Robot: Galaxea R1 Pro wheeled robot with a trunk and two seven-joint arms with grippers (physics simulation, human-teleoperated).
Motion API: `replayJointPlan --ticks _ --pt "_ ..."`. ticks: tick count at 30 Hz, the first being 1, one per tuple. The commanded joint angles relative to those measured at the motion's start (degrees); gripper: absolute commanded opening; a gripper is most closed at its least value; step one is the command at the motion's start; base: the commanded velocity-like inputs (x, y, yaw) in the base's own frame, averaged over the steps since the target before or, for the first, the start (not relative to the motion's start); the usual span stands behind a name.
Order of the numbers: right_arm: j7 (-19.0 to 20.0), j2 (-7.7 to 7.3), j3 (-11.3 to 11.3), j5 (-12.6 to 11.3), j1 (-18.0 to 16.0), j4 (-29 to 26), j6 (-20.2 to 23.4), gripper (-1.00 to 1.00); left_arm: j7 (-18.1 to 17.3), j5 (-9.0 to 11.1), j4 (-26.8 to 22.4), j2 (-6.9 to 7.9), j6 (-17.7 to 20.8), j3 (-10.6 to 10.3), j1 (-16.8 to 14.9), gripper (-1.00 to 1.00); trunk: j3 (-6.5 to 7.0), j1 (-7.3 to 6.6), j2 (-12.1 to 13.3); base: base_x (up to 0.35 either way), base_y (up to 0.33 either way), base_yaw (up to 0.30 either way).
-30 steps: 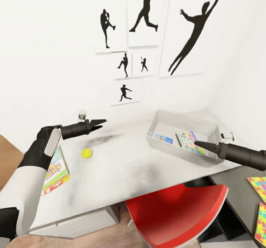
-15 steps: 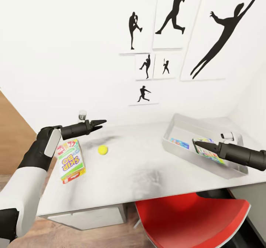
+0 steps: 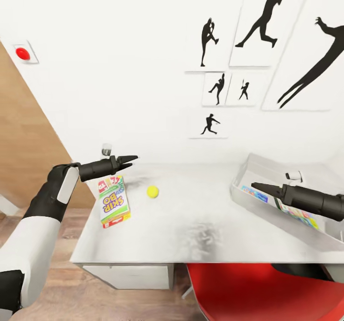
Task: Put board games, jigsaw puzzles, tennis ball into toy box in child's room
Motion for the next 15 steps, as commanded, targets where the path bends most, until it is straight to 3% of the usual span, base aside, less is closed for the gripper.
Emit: replayJointPlan --ticks 1,15 --pt "0.3 -0.02 -0.1 0.2 0.0 0.0 0.2 1.0 -0.2 -0.1 0.0 -0.02 0.2 0.0 -0.1 1.0 -0.07 0.03 -0.1 0.0 0.0 0.278" --pt "-1.7 0.03 -0.1 0.1 -0.2 0.0 0.2 1.0 -0.1 -0.2 0.1 0.07 -0.1 0.1 2.4 1.0 0.3 0.03 -0.1 0.0 0.0 0.28"
